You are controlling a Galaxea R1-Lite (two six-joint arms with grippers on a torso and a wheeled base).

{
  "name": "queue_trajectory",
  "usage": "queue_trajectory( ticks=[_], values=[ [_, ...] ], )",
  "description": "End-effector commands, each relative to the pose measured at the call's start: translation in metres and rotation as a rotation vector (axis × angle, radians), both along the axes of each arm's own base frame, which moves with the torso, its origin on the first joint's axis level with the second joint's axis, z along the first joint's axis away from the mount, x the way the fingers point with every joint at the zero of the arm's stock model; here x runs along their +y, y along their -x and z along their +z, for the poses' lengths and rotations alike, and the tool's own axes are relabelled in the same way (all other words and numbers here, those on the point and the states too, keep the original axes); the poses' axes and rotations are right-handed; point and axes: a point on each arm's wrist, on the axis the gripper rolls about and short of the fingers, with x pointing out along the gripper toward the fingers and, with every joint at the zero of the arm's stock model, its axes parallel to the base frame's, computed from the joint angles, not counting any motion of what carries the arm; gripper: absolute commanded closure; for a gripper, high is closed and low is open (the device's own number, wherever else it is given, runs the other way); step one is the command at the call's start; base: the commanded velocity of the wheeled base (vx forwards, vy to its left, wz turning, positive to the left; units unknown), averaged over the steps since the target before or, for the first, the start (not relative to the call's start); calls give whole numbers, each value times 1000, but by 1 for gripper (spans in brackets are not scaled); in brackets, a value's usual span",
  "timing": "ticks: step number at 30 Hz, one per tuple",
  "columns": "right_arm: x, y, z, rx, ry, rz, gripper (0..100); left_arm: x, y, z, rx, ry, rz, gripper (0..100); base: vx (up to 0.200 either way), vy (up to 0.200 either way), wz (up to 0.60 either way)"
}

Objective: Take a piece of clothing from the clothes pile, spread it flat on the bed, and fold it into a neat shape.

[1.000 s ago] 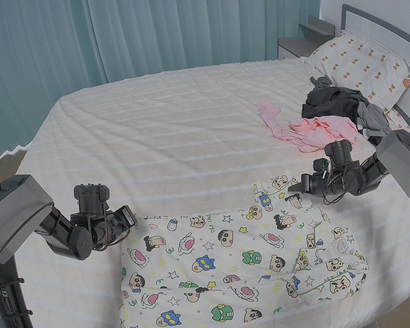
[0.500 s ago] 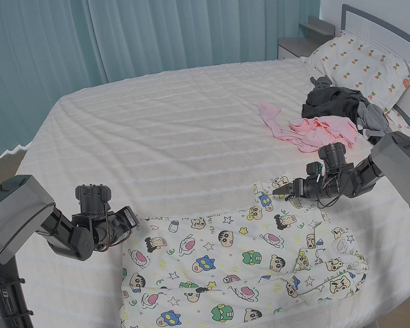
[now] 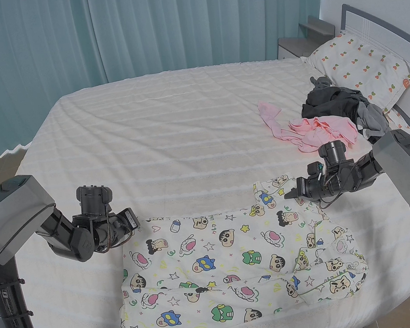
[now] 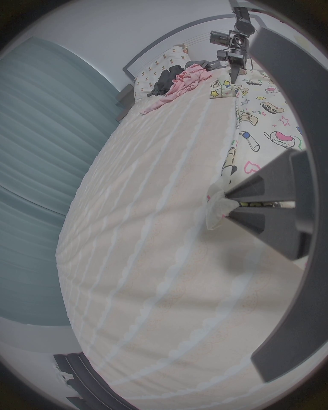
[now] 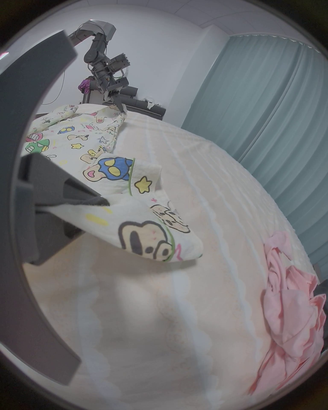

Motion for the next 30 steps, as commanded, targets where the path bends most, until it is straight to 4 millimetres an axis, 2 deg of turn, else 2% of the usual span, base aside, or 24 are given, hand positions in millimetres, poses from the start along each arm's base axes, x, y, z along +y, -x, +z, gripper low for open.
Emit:
queue_trajectory(
  ticks=[1,12,23,30],
  values=[
    [-9,6,8,-28,-39,15,100,-1,1,10,-29,5,-3,100,0,0,0],
    [-14,14,4,-117,-74,36,100,-1,-2,16,-81,17,4,100,0,0,0],
    [-14,16,12,-161,-78,38,100,1,-3,16,-106,16,7,100,0,0,0],
    [-18,35,22,-169,-108,76,100,1,11,11,-70,-17,-22,100,0,0,0]
  ],
)
